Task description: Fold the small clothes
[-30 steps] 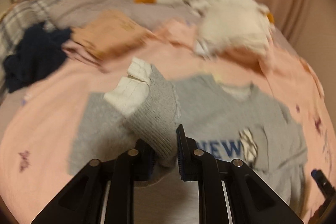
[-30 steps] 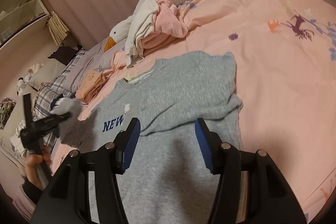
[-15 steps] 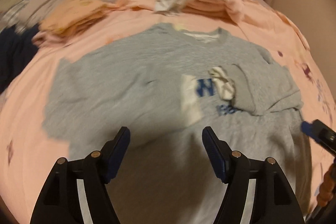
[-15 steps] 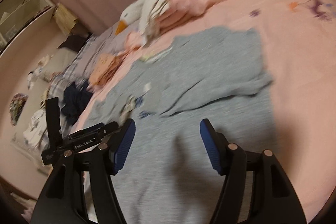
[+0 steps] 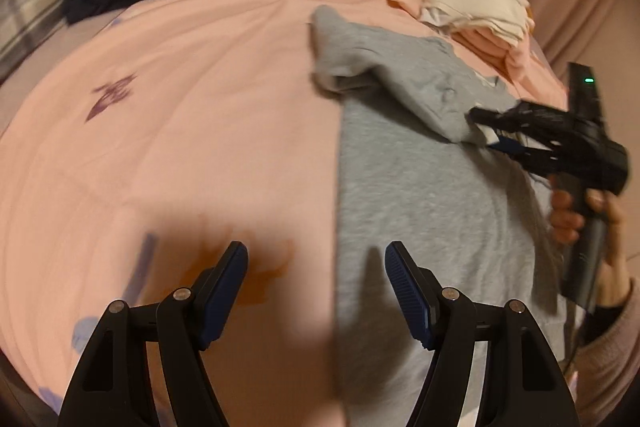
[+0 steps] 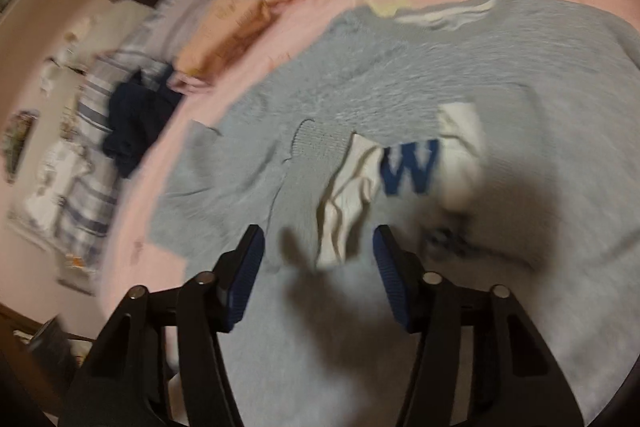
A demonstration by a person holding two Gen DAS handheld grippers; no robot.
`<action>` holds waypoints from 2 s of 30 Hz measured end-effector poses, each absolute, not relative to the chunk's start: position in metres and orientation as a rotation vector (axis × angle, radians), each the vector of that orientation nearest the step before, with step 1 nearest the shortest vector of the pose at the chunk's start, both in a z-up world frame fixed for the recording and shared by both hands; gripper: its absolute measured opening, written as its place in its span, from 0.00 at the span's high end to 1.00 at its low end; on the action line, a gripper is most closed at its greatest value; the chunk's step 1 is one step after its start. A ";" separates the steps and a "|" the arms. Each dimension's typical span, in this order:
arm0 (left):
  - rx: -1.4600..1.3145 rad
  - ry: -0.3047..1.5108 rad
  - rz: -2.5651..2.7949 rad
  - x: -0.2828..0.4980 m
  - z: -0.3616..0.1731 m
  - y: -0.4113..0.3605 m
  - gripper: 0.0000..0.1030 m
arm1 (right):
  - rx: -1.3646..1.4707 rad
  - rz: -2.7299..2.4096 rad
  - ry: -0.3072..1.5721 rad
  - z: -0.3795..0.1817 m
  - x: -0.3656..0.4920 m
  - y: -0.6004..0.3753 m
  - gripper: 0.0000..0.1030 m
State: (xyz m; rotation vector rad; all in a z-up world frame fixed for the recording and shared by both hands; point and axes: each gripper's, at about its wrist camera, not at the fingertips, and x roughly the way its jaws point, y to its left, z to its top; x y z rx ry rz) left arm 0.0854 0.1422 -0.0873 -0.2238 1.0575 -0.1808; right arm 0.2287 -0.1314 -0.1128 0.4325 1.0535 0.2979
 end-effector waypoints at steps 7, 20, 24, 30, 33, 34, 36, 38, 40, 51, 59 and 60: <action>-0.282 1.050 -0.214 0.090 -0.092 0.149 0.31 | 0.288 0.221 0.976 -0.094 0.236 -0.113 0.91; -0.211 1.036 -0.220 0.116 -0.076 0.135 0.31 | 0.367 0.052 0.952 -0.093 0.240 -0.202 0.82; -0.150 0.976 -0.241 0.148 -0.057 0.109 0.31 | 0.323 0.078 0.853 -0.072 0.231 -0.195 0.76; -0.117 0.902 -0.276 0.192 -0.048 0.075 0.31 | 0.124 0.334 0.899 -0.064 0.268 -0.140 0.59; -0.113 0.922 -0.293 0.204 -0.058 0.069 0.31 | 0.041 0.405 0.902 -0.068 0.290 -0.115 0.59; -0.124 0.930 -0.310 0.206 -0.062 0.069 0.31 | 0.016 0.430 0.903 -0.070 0.298 -0.108 0.59; -0.126 0.941 -0.326 0.211 -0.069 0.068 0.31 | -0.039 0.476 0.916 -0.074 0.309 -0.096 0.58; -0.118 0.951 -0.330 0.215 -0.074 0.066 0.31 | -0.096 0.501 0.935 -0.083 0.322 -0.085 0.57; -0.116 0.964 -0.334 0.219 -0.080 0.066 0.31 | -0.143 0.527 0.970 -0.092 0.332 -0.077 0.57; -0.113 0.982 -0.324 0.226 -0.087 0.066 0.31 | -0.376 0.599 0.912 -0.104 0.323 -0.047 0.97; -0.068 1.025 -0.240 0.233 -0.097 0.067 0.31 | -0.277 0.450 0.925 -0.103 0.342 -0.062 0.85; -0.069 1.044 -0.235 0.235 -0.101 0.068 0.31 | -0.229 0.451 0.905 -0.097 0.340 -0.071 0.85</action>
